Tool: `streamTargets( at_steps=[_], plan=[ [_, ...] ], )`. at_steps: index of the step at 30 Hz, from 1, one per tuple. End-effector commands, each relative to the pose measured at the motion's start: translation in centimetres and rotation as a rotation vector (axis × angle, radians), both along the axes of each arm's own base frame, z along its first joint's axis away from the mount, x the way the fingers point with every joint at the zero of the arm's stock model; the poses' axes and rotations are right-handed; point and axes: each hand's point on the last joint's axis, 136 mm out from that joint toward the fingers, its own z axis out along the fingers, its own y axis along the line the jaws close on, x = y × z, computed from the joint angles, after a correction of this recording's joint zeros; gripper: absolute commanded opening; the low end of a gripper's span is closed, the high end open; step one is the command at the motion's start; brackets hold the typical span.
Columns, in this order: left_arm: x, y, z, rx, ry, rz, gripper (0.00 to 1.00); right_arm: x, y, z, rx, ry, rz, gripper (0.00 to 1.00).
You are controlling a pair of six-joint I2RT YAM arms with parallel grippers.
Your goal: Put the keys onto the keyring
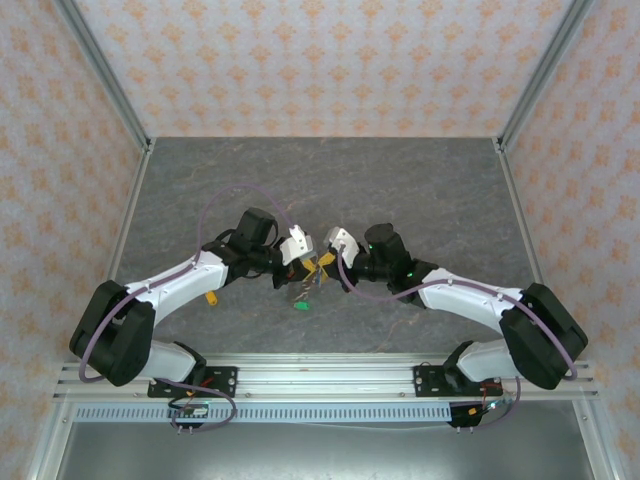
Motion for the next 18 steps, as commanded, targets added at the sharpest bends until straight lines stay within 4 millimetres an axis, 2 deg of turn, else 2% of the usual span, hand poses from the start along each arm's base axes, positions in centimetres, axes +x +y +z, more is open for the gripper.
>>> streamTargets(
  at_steps=[1, 13, 16, 18],
  plan=[
    [-0.1, -0.5, 1.9, -0.045, -0.041, -0.019, 0.0, 1.5, -1.0, 0.1, -0.051, -0.007, -0.096, 0.0],
    [0.0, -0.7, 2.5, -0.066, -0.058, -0.02, 0.0, 0.5, -1.4, -2.1, -0.094, 0.074, -0.087, 0.0],
    [0.0, -0.8, 2.6, -0.075, -0.058, -0.02, 0.0, 0.4, -1.1, -2.3, -0.066, 0.097, -0.089, 0.05],
    [0.0, -0.8, 2.6, -0.079, -0.059, -0.02, 0.0, 0.2, -1.0, -2.4, -0.049, 0.108, -0.086, 0.12]
  ],
)
